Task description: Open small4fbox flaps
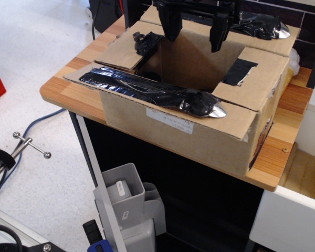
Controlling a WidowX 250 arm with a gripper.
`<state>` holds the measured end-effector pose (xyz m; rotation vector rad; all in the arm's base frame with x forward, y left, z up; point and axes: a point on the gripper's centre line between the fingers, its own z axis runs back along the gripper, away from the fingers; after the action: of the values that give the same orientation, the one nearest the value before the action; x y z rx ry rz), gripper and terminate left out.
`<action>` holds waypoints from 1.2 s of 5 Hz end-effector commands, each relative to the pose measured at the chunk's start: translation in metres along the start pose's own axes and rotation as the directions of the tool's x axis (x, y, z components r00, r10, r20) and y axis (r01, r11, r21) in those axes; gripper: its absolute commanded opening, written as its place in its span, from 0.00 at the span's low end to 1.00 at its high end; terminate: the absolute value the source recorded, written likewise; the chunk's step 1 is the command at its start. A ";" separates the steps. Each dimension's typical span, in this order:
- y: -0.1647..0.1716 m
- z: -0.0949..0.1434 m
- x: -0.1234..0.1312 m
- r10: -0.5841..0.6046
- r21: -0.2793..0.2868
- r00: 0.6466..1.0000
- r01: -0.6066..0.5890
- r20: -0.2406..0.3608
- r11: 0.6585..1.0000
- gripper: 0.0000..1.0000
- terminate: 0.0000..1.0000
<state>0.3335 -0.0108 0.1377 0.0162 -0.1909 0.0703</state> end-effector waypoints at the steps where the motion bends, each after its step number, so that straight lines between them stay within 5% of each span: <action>1: 0.000 0.000 0.000 0.000 0.000 1.000 0.000 0.000 1.000 1.00 0.00; 6: -0.008 -0.020 -0.011 0.021 -0.008 1.000 -0.021 0.012 1.000 1.00 0.00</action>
<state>0.3238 -0.0167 0.1035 0.0209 -0.1649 0.0829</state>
